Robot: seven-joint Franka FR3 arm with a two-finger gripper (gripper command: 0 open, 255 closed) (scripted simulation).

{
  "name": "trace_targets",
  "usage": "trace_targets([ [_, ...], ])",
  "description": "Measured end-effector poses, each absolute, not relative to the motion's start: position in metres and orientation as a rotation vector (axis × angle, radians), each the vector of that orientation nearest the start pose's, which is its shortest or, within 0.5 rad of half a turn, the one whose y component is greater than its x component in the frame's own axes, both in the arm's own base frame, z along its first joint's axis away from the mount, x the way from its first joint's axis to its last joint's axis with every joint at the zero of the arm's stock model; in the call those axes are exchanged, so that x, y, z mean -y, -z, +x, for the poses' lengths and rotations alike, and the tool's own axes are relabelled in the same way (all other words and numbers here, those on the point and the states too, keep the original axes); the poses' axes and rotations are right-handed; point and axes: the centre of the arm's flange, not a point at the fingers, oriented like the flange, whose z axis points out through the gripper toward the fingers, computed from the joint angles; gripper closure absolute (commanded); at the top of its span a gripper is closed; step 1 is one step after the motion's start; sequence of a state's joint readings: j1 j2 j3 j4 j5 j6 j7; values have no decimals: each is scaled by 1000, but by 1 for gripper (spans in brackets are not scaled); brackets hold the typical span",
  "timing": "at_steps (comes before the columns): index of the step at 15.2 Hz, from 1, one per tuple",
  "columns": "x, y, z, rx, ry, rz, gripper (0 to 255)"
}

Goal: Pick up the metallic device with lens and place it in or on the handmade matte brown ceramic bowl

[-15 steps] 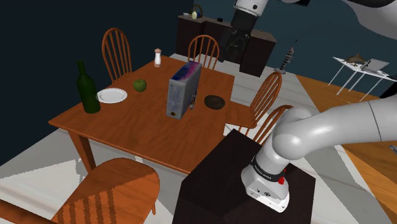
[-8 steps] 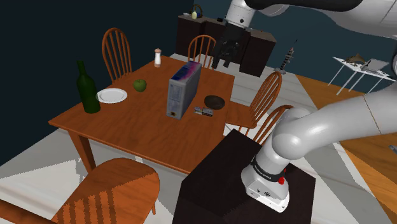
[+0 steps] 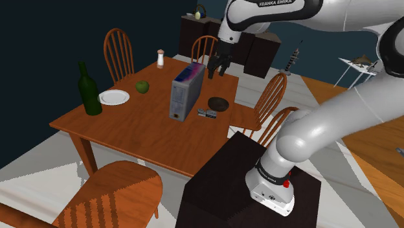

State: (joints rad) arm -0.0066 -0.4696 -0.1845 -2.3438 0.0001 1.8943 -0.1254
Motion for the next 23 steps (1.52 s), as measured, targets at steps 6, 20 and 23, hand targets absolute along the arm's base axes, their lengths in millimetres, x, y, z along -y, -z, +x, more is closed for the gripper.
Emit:
trace_targets([
  [6,122,-455,452,-48,12,-3085,0],
  [20,206,-330,560,8,-53,-3142,0],
  [23,224,-303,580,20,-68,-3153,0],
])
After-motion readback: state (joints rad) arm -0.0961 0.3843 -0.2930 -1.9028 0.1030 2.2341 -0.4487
